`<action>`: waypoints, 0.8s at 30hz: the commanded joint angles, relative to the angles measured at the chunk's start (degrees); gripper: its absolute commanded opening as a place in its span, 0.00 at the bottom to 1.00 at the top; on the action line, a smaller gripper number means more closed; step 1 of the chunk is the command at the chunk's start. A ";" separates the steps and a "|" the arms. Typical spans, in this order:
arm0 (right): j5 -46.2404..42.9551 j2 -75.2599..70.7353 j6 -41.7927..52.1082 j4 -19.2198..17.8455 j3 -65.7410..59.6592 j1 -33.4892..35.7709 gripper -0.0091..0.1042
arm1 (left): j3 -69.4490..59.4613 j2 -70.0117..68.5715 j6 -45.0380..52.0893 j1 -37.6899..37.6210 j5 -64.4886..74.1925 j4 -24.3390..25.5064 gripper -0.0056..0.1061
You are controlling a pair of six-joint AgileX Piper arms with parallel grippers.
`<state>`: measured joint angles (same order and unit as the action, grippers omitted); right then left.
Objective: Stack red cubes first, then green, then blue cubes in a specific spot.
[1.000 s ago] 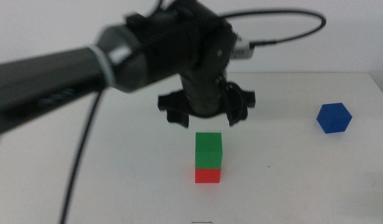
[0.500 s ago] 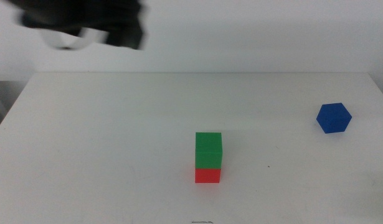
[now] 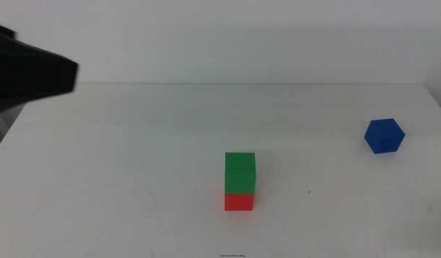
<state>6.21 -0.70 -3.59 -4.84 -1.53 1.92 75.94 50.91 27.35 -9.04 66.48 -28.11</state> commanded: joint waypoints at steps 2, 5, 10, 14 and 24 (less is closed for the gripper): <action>-4.28 -0.88 0.33 -0.68 0.60 -0.05 0.89 | 1.02 0.87 6.22 1.11 -1.25 -9.91 0.87; -4.28 -0.88 0.33 -0.68 0.60 -0.05 0.89 | 1.02 1.76 6.37 1.05 -1.25 -10.70 0.87; -4.28 -0.88 0.33 -0.68 0.60 -0.05 0.89 | 1.02 2.28 6.32 1.05 -2.47 -10.60 0.87; -4.28 -0.88 0.33 -0.68 0.60 -0.05 0.89 | 1.02 2.28 6.32 1.05 -4.21 -9.91 0.87; -4.28 -0.88 0.33 -0.68 0.60 -0.05 0.89 | 1.02 2.28 6.32 1.05 -6.41 -9.31 0.87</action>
<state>6.21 -0.70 -3.59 -4.84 -1.53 1.92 75.63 53.33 33.56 -8.09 63.57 -35.35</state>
